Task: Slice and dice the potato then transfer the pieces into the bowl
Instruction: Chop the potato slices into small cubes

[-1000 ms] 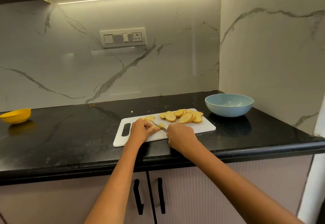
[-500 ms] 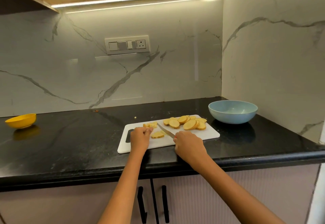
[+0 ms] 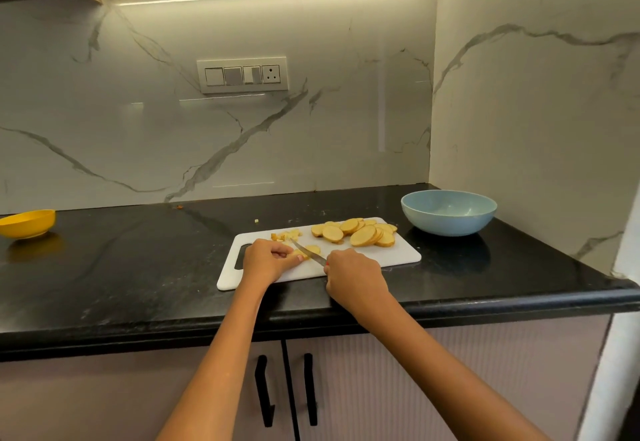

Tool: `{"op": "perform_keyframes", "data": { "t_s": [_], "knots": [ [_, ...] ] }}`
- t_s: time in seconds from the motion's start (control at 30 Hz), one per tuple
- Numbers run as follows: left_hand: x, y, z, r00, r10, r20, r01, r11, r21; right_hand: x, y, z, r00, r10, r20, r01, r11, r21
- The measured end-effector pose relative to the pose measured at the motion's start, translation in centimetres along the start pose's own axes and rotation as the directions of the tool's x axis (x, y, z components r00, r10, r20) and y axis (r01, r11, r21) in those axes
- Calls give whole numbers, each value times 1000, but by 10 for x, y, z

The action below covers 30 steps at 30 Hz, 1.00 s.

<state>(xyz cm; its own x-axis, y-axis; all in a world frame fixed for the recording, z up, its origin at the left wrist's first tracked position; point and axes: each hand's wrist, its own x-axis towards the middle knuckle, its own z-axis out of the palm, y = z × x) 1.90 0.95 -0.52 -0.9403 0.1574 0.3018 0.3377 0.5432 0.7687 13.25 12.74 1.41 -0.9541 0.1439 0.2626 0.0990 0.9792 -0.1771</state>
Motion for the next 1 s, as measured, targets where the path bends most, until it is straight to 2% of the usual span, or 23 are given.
{"op": "perform_keyframes", "data": {
  "t_s": [0.13, 0.3, 0.5, 0.63, 0.77, 0.87, 1.0],
  "knots": [
    [1, 1, 0, 1000, 3, 15, -4, 1000, 11, 11, -4, -7, 999, 17, 46, -17, 1000, 12],
    [1, 2, -1, 1000, -4, 15, 3, 1000, 26, 2, -8, -11, 995, -73, 71, 79, 994, -82],
    [1, 1, -2, 1000, 13, 11, -13, 1000, 11, -16, -6, -6, 990, -141, 9, 141, 974, -180],
    [-2, -1, -4, 998, 44, 42, -44, 999, 3, -4, -4, -3, 997, -72, -12, 70, 992, -108],
    [-2, -3, -4, 998, 54, 25, -54, 998, -18, 4, 6, -1, 996, 85, 13, -86, 986, 141],
    [-2, -4, -2, 997, 66, -51, -67, 997, -24, 3, 6, 1, 996, 83, 43, -90, 978, 187],
    [-3, -5, -2, 996, 76, -44, -77, 996, -33, -2, -1, 0, 998, 57, 41, -63, 984, 164]
  ]
}}
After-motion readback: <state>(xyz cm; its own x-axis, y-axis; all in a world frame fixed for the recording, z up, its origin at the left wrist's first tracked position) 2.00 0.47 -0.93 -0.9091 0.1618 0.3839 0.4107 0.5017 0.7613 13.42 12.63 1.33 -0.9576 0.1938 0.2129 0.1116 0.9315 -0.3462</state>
